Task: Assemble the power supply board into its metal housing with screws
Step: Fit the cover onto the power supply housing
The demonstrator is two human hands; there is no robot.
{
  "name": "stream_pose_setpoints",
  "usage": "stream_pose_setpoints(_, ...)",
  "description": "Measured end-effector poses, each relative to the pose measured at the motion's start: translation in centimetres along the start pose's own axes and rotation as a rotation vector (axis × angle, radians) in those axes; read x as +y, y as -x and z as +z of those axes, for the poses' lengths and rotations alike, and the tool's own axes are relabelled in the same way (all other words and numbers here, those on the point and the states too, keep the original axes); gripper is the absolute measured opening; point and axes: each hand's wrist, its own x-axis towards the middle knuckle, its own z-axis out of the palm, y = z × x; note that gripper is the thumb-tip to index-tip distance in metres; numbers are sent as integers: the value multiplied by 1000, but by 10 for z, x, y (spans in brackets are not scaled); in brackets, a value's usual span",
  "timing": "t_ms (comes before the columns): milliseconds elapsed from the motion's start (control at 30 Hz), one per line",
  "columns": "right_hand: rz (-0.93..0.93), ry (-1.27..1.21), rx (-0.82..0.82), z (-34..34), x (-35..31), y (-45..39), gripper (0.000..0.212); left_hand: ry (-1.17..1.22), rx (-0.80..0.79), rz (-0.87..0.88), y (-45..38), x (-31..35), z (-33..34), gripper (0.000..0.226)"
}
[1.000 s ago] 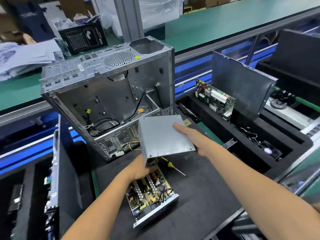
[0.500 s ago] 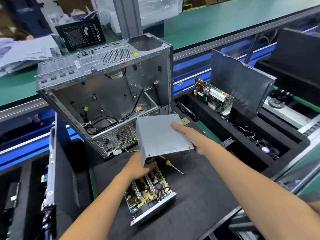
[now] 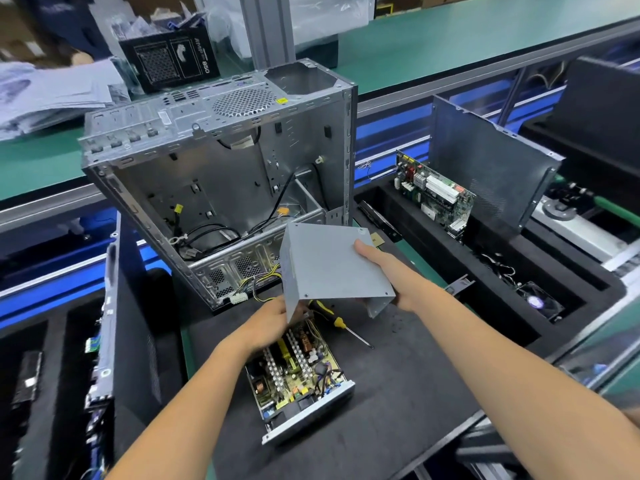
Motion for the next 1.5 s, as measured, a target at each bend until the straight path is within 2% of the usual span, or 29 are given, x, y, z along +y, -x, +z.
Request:
stream_pose_setpoints(133,27,67,-58,2,0,4,55,-28,114,8,4,1,1,21)
stream_pose_setpoints(267,97,164,-128,6,-2,12,59,-192,119,-41,2,-9,3,18)
stream_pose_setpoints(367,131,213,-194,8,-5,18,52,-247,132,-88,4,-5,4,35)
stream_pose_setpoints(467,150,253,-226,11,-5,20,61,-174,270,-214,8,2,3,38)
stream_pose_setpoints(500,151,254,-232,11,-5,21,63,-114,261,-222,10,1,3,44)
stream_pose_setpoints(567,159,231,-240,12,-4,23,63,115,322,-264,14,2,3,57)
stream_pose_setpoints(700,145,233,-246,15,-3,25,65,129,458,-148,27,9,-3,25)
stream_pose_setpoints(767,129,243,-251,17,-3,26,63,110,584,-123,36,12,-4,22)
stream_pose_setpoints(833,115,245,-249,21,-5,28,61,137,745,-157,48,11,-6,29)
stream_pose_setpoints(900,101,245,-239,24,-7,30,62,281,860,-225,60,16,-9,23)
stream_pose_setpoints(933,91,239,-240,26,-9,30,62,452,869,-255,65,19,-10,16)
stream_pose_setpoints(967,81,228,-244,29,-10,30,62,637,829,-284,70,23,-11,18)
stream_pose_setpoints(1033,63,226,-251,35,-13,29,61,877,666,-298,83,32,-15,48)
stream_pose_setpoints(1133,21,311,-278,49,-11,26,66,877,451,-261,98,40,-17,73)
stream_pose_setpoints(1200,-3,374,-292,57,-10,25,68,819,380,-219,105,42,-17,73)
stream_pose_setpoints(1333,-62,517,-306,68,-7,27,61,777,403,-207,113,31,-17,60)
stream_pose_setpoints(1433,-53,589,-316,73,-5,30,58,778,454,-213,119,20,-17,72)
stream_pose_setpoints(1500,-47,619,-318,77,-9,33,57,769,476,-217,121,19,-16,65)
